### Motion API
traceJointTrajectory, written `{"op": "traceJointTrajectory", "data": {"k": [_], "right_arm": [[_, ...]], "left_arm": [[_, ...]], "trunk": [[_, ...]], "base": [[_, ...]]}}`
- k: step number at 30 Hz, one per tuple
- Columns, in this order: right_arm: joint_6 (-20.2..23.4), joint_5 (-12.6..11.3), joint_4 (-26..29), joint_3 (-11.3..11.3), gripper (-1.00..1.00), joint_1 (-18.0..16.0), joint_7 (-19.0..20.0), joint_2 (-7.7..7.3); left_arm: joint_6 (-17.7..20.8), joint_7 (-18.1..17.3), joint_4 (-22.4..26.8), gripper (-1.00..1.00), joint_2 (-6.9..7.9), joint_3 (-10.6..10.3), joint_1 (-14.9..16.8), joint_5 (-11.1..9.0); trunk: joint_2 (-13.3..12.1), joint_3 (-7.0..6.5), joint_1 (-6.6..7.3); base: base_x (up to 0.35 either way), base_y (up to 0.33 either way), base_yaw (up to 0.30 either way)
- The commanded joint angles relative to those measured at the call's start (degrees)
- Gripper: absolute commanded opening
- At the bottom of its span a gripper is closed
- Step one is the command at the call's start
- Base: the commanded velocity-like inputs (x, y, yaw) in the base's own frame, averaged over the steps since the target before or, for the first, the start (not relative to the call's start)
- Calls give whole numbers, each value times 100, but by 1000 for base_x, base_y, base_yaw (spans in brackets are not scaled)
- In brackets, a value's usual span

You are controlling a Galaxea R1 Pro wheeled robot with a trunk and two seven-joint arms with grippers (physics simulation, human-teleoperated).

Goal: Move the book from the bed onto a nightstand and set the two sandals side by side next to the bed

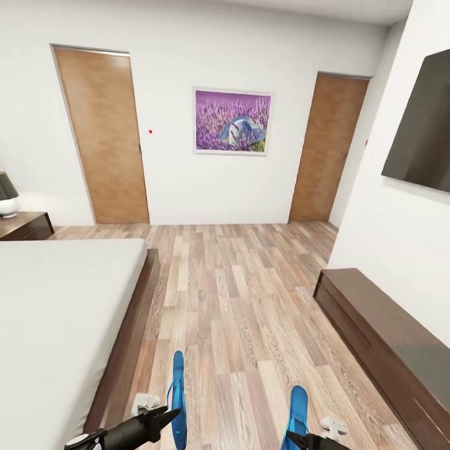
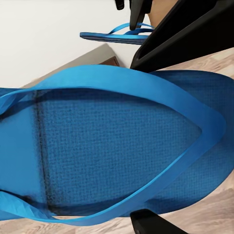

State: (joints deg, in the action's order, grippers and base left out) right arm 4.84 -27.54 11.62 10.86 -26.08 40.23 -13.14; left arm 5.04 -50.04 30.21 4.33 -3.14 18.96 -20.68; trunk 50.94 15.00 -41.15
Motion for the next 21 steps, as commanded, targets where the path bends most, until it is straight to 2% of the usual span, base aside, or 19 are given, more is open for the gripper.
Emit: {"op": "traceJointTrajectory", "data": {"k": [1,14,21], "right_arm": [[48,-59,6,29,-100,-3,11,-4],[50,-59,6,27,-100,-3,11,-4],[50,-59,6,26,-100,-3,11,-4]], "left_arm": [[52,-5,3,-100,6,-29,3,-59],[53,-5,3,-100,6,-29,3,-59],[51,-5,4,-100,6,-29,3,-59]], "trunk": [[5,-2,-1],[5,-118,-1],[5,-136,-1]], "base": [[0,0,0],[0,0,0],[0,0,0]]}}
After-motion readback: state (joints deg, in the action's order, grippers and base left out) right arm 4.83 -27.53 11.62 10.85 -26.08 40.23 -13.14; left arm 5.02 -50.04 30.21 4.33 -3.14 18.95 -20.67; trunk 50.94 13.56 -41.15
